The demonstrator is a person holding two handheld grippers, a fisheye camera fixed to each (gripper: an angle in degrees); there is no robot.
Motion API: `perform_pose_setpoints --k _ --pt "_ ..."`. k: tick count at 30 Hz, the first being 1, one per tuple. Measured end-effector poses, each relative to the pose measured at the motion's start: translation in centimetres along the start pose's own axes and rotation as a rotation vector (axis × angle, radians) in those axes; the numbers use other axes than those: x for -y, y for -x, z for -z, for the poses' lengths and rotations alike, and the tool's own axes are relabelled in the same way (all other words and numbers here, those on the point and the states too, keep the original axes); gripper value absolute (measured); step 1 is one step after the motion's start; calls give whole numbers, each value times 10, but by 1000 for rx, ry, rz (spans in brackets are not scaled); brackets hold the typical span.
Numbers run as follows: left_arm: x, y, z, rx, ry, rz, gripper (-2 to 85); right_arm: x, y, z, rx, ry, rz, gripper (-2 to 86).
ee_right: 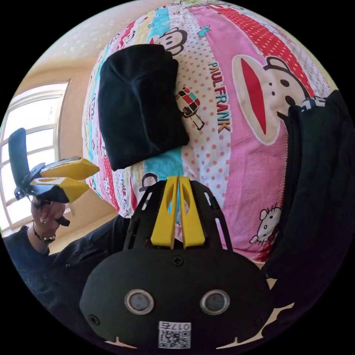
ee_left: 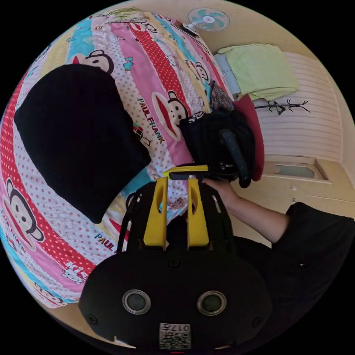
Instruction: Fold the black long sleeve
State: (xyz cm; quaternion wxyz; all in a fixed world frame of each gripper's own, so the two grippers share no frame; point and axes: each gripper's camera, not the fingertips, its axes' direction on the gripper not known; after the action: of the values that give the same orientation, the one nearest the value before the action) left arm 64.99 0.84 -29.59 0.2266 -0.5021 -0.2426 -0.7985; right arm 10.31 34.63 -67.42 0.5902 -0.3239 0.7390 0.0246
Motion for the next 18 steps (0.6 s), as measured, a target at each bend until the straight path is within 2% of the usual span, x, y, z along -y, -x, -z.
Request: perform_pose_setpoints --k 4,6,9,12,16,18 --pt "-42 53 28 72 -164 248 115 -14 -18 -6 96 -5 -18 80" --pt "-77 107 53 38 -289 478 137 -18 -25 -13 106 -3 -37 87" --pt "-102 159 65 -38 -349 640 144 -22 -29 -28 -47 -11 -43 88" --pt "-101 179 67 -51 -329 661 143 -23 -30 -72 -168 77 64 78" --pt "-85 175 61 -33 -267 614 140 -59 -18 -93 -332 -140 298 70" --pt "-74 170 56 -22 -236 593 147 -72 -23 -97 -328 -227 329 69"
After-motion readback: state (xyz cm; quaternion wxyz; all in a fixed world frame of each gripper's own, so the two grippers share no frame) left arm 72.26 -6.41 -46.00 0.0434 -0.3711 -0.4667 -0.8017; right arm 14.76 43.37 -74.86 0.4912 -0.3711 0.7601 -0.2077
